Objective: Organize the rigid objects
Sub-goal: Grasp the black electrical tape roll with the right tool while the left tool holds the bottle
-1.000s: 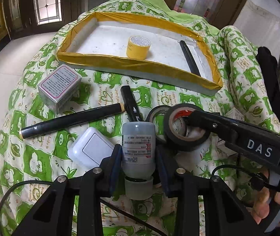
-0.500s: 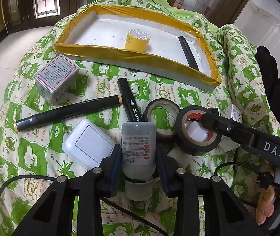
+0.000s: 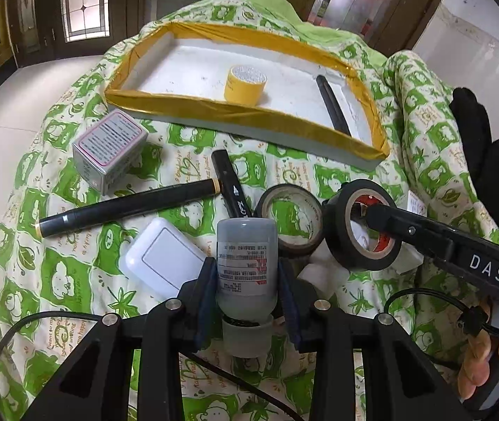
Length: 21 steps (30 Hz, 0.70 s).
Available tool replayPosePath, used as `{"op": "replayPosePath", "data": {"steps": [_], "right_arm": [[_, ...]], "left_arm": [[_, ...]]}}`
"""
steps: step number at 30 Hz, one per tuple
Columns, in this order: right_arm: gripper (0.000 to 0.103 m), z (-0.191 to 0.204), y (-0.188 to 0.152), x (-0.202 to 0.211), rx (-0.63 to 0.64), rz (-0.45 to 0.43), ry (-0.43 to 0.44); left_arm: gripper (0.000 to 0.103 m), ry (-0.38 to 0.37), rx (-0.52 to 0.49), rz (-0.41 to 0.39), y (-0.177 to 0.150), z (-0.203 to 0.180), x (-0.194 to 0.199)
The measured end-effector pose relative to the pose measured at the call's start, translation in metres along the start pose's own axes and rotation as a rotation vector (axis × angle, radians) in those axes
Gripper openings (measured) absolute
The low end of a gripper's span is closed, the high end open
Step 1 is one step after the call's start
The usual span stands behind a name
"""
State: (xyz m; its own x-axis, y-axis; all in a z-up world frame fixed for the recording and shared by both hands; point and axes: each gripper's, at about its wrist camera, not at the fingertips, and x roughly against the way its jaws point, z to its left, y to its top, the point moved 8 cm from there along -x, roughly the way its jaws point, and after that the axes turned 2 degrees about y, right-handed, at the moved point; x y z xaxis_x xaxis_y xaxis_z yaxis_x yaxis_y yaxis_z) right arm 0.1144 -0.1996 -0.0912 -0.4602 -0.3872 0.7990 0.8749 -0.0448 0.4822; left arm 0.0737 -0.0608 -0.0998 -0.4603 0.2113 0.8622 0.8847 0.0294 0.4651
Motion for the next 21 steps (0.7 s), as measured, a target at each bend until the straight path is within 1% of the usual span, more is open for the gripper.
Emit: {"op": "replayPosePath", "data": {"steps": [7,17,21], "right_arm": [[0.017,-0.003,0.002,0.0,-0.017,-0.001,0.003],[0.017,-0.006,0.004,0.006,-0.024,-0.027,-0.007],[0.017,-0.007,0.007,0.012,-0.019,-0.046,-0.021]], "left_arm": [[0.036,-0.006,0.0,-0.022,0.004,-0.001,0.006],[0.036,0.051,-0.029,-0.047,0.014,-0.004,0.011],[0.036,0.053,-0.03,-0.058,0.017,-0.003,0.015]]}}
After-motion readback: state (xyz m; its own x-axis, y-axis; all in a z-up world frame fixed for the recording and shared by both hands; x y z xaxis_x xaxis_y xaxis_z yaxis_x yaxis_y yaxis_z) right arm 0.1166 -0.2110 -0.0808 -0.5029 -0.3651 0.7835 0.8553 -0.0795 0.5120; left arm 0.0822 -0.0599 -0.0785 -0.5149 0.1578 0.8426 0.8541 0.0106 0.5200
